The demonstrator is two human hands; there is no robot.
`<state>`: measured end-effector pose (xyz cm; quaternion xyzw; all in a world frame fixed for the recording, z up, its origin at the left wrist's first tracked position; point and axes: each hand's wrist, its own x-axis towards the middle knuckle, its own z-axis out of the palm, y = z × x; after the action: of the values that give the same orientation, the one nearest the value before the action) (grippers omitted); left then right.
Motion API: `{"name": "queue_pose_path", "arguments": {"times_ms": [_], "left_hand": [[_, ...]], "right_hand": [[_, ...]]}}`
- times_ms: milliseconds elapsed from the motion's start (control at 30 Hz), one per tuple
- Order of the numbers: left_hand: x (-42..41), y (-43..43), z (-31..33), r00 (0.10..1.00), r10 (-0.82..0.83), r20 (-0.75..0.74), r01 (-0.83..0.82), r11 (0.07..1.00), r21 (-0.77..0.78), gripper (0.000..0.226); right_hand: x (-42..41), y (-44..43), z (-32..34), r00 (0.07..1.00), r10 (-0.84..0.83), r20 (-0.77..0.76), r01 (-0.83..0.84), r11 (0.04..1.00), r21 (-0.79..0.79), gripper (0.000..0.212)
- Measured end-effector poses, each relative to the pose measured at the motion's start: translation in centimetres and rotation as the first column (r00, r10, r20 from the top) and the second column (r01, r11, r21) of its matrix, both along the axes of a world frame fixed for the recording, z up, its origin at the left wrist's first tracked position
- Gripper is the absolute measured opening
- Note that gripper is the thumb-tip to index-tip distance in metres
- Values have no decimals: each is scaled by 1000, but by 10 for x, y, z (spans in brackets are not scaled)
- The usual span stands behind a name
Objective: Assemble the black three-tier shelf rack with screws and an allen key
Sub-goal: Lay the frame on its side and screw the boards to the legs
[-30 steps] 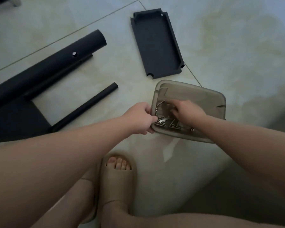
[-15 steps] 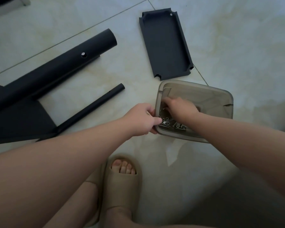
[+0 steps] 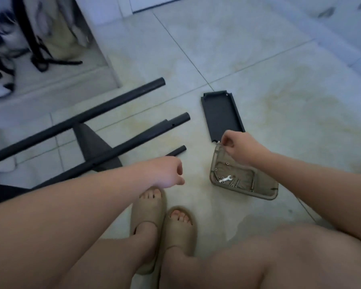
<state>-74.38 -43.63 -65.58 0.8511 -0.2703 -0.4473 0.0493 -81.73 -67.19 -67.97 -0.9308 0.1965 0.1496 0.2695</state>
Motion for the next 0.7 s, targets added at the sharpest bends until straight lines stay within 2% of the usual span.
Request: {"name": "queue_pose_path", "arguments": {"times_ms": [67, 133, 200, 267, 333, 400, 567, 633, 700], "left_hand": [[-1, 30, 33, 998, 57, 35, -56, 998, -29, 36], [-6, 60, 65, 972, 229, -47, -233, 965, -118, 32], [-17, 92, 93, 902, 398, -165, -426, 883, -197, 23], [-29, 122, 113, 843, 507, -181, -538, 789, -297, 16], [-41, 149, 125, 804, 574, -159, -588, 725, -357, 14], [-50, 172, 133, 775, 617, -139, -618, 693, -371, 14], [-55, 214, 143, 703, 699, -131, -676, 600, -428, 10], [-52, 231, 140, 699, 707, -109, -677, 604, -421, 8], [-44, 247, 133, 695, 712, -98, -684, 613, -396, 8]], "right_hand": [[2, 22, 44, 996, 11, 88, -13, 1000, 24, 8], [0, 48, 84, 984, -10, 177, -3, 997, 72, 10], [-7, 81, 116, 969, -45, 244, 7, 987, 158, 14], [-15, 116, 142, 960, -57, 274, -10, 971, 237, 24], [-22, 149, 161, 956, -31, 293, -54, 959, 280, 36], [-24, 179, 176, 956, -17, 292, -80, 945, 316, 37], [-13, 236, 195, 954, -46, 297, -89, 900, 427, 14], [-3, 252, 193, 953, -75, 295, -79, 876, 476, 6], [10, 265, 186, 957, -69, 282, -69, 889, 453, 4]]}}
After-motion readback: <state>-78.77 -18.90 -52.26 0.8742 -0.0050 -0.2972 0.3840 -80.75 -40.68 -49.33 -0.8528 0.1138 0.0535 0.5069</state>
